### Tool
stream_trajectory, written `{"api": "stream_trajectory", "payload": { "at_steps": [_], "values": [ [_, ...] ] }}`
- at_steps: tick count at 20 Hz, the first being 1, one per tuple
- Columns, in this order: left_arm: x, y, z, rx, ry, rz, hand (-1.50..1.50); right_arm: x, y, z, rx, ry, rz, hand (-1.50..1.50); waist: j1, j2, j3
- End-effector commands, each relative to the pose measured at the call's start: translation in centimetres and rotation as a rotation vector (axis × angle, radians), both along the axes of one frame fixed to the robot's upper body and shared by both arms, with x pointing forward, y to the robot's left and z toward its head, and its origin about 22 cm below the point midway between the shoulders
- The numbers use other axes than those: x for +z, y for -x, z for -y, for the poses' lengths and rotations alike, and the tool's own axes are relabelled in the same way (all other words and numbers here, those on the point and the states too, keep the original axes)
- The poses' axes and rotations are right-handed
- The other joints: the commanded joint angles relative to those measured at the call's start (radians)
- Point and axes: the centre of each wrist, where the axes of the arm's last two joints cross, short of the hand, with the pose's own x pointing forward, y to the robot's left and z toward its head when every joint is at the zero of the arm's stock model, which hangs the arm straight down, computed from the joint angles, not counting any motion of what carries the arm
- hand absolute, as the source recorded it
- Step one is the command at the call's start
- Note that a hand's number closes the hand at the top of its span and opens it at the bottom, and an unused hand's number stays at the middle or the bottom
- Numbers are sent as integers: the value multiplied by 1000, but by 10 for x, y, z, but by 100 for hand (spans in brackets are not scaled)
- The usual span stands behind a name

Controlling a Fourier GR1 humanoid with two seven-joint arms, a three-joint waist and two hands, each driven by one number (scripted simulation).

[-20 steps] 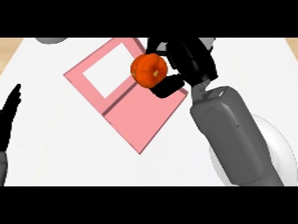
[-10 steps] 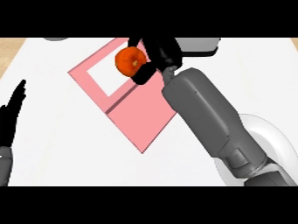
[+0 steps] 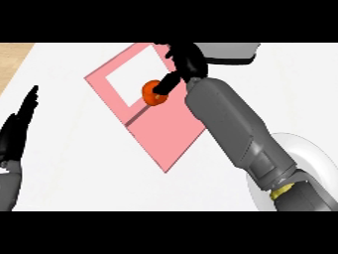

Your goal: Pick the squash from the plate and place it in the cardboard box

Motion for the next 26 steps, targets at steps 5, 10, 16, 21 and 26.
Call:
{"api": "stream_trajectory", "payload": {
  "at_steps": [5, 10, 16, 21, 26],
  "values": [
    [-6, 0, 14, -19, 5, -10, 0, -6, 1, -3, 14, -126, 98, -150, 14, -2, 1],
    [-3, 4, -17, 28, 6, -2, 0, 0, -5, 6, -18, -306, 214, -150, -26, -4, 1],
    [-8, 9, -3, 59, -3, -18, 0, -11, -10, 31, -55, -472, 219, -150, -61, -14, 1],
    [0, 15, -32, 80, -6, -16, 0, 7, -26, 104, -73, -554, 235, -150, -78, -19, 1],
    [-7, 30, -37, 96, -14, -20, 0, -5, -19, 169, -136, -518, 223, -150, -90, -25, 1]
  ]
}}
